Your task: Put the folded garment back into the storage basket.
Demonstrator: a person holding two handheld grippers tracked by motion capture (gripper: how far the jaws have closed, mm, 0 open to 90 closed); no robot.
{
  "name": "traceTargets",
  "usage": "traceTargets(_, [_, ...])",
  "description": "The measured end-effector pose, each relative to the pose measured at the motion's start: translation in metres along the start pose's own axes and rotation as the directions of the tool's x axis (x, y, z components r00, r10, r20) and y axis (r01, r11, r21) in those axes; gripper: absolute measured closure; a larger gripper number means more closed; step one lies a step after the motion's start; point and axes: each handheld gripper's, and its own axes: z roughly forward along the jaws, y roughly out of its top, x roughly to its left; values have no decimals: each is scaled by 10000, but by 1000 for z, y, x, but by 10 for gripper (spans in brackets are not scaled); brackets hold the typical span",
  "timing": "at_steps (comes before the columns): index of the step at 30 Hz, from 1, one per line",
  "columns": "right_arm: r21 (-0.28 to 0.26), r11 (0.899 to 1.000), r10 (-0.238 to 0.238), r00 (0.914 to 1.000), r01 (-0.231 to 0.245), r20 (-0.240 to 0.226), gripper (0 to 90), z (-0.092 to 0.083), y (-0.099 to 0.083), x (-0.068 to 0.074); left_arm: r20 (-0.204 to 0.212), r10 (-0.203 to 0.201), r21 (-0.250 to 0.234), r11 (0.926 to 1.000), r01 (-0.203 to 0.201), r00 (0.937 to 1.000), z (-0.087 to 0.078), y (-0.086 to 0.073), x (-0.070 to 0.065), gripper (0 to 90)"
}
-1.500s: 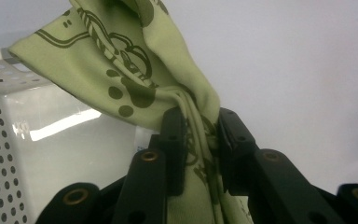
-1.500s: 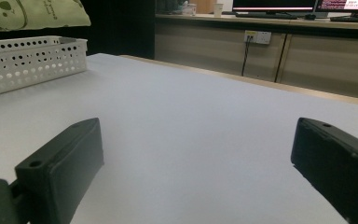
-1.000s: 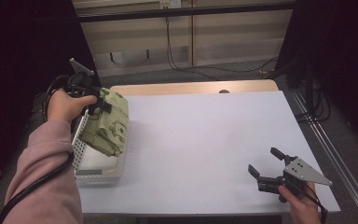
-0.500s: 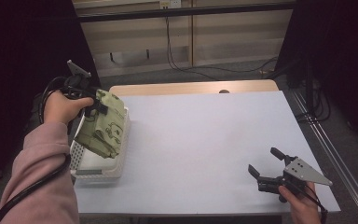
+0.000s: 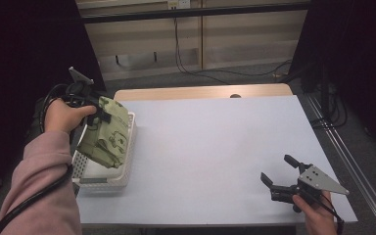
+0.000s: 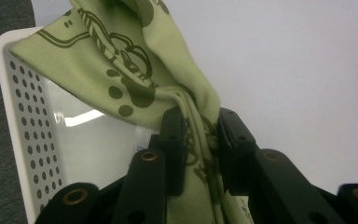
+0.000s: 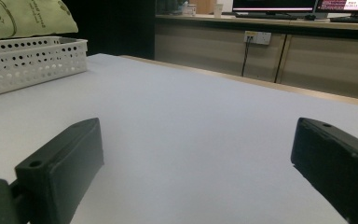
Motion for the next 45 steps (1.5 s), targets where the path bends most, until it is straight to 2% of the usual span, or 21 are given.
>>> traceTargets(2, [1,10000,-5,10000,5,17,18,0,0,0,47,-56,-1,10000,56,10000,1,-1,0,740])
traceTargets(3, [-9,10000,-2,10000,2,-9,18,0,0,0,16,195,284,9994,-195,9998,0,-1,2,740])
traceTargets(4, [7,10000,-6,10000,6,20,19,0,0,0,-11,-31,85,10000,31,10000,1,-1,1,740])
traceTargets(9, [-11,10000,-12,10000,12,-12,19,0,0,0,-27,24,55,10000,-24,10000,3,-3,3,740])
traceTargets(10, [-12,10000,-9,10000,9,-12,19,0,0,0,70,52,82,10000,-53,10000,3,-3,3,739])
traceTargets(12, [-17,10000,-8,10000,8,-3,18,0,0,0,-29,57,68,10000,-57,10000,4,-4,4,739])
traceTargets(13, [-1,10000,-9,10000,9,21,18,0,0,0,-55,305,296,9991,-303,9995,3,-4,6,739])
traceTargets(14, [-4,10000,-6,10000,6,20,18,0,0,0,-3,335,310,9990,-335,9994,4,-4,6,739])
traceTargets(15, [-1,10000,-15,10000,15,19,19,0,0,0,-108,113,106,9999,-112,9999,5,-5,5,739])
traceTargets(16, [-2,10000,-10,10000,10,23,19,0,0,0,-62,170,148,9997,-170,9998,5,-5,6,739])
traceTargets(17, [-17,10000,-15,10000,15,-5,18,0,0,0,-84,56,87,9999,-55,9999,6,-5,6,739])
traceTargets(19, [-2,10000,-16,10000,16,16,18,0,0,0,11,123,88,9999,-123,9999,7,-6,7,739])
traceTargets(20, [-4,10000,-22,10000,22,-6,18,0,0,0,-101,62,38,10000,-61,9999,7,-6,7,738])
traceTargets(23, [-21,10000,-15,10000,15,3,18,0,0,0,-93,72,39,10000,-71,9999,8,-7,7,738])
traceTargets(28, [26,10000,-26,10000,26,41,19,0,0,0,-155,216,115,9997,-214,9996,10,-7,8,738])
traceTargets(30, [-8,10000,-22,10000,22,18,18,0,0,0,-137,107,50,9999,-107,9998,11,-8,8,738])
traceTargets(33, [-8,10000,-20,10000,20,14,19,0,0,0,-177,245,60,9997,-244,9995,12,-9,10,738])
traceTargets(34, [24,10000,-23,10000,23,41,19,0,0,0,-182,498,277,9984,-493,9986,11,-8,11,737])
traceTargets(35, [7,10000,-28,10000,28,30,19,0,0,0,-194,176,17,9998,-175,9997,13,-9,10,738])
traceTargets(45, [14,10000,-26,10000,26,5,19,0,0,0,-166,348,127,9993,-346,9993,17,-11,12,737])
